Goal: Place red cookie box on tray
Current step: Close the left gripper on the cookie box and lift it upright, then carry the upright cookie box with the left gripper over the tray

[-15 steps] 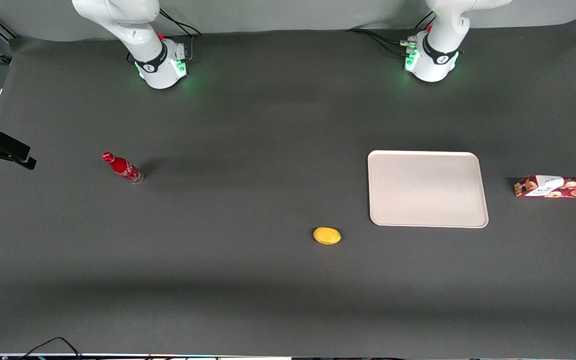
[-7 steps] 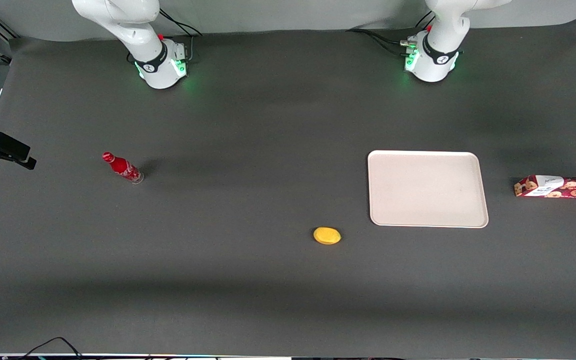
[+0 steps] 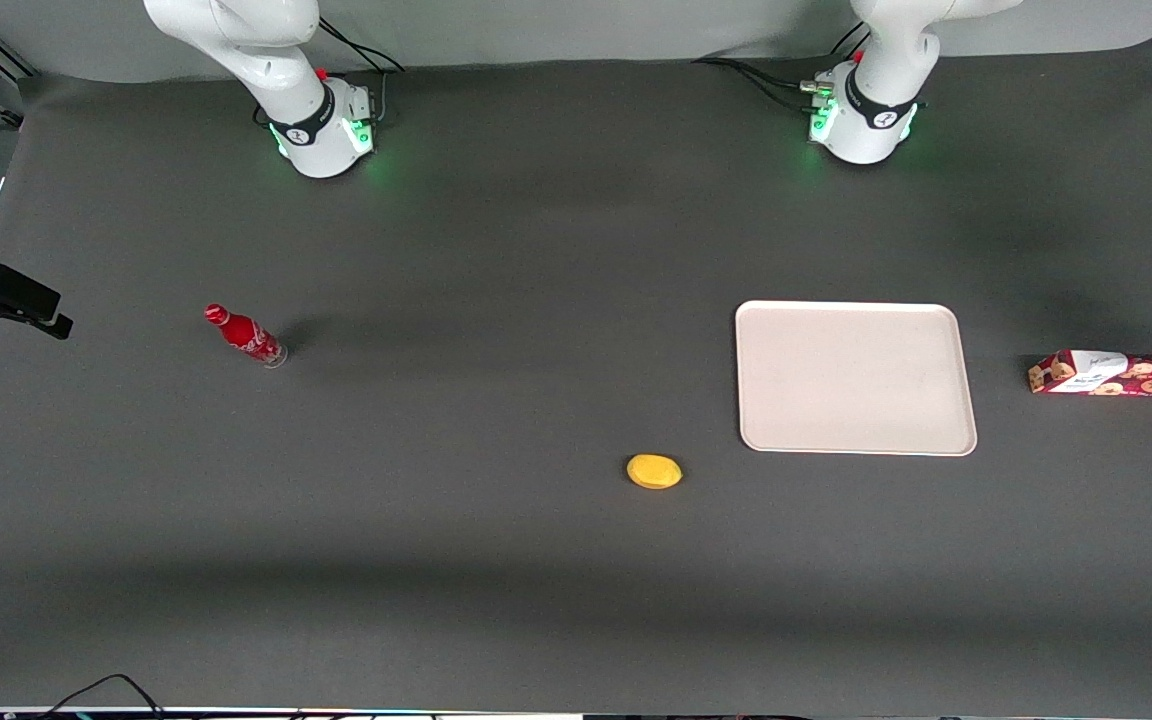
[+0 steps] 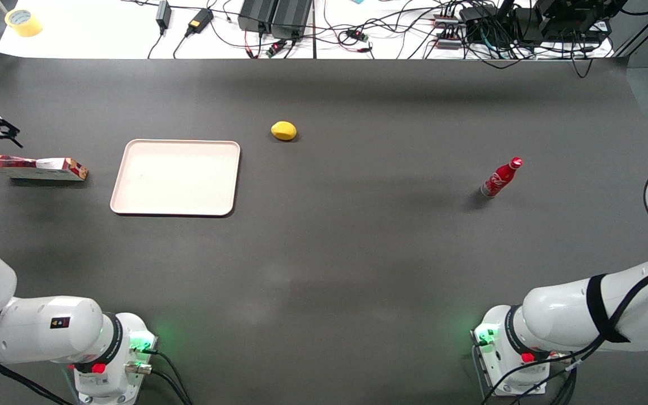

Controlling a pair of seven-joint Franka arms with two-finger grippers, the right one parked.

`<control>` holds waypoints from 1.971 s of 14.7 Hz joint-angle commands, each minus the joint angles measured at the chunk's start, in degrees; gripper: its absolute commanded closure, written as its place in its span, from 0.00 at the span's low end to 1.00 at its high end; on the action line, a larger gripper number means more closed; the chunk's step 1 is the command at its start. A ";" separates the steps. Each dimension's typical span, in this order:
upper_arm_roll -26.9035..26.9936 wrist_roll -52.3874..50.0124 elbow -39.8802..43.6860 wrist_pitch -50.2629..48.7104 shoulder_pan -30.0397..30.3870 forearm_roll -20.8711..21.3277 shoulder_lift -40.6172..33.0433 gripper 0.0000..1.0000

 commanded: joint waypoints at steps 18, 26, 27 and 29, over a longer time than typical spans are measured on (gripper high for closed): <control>-1.59 13.13 -3.50 17.42 -0.66 -22.86 10.70 1.00; -1.68 11.90 13.26 -9.16 -1.98 -7.60 1.30 1.00; -2.90 11.98 17.21 -14.87 -2.24 -4.43 0.68 1.00; -6.76 12.25 24.77 -25.77 -2.24 1.72 -1.51 1.00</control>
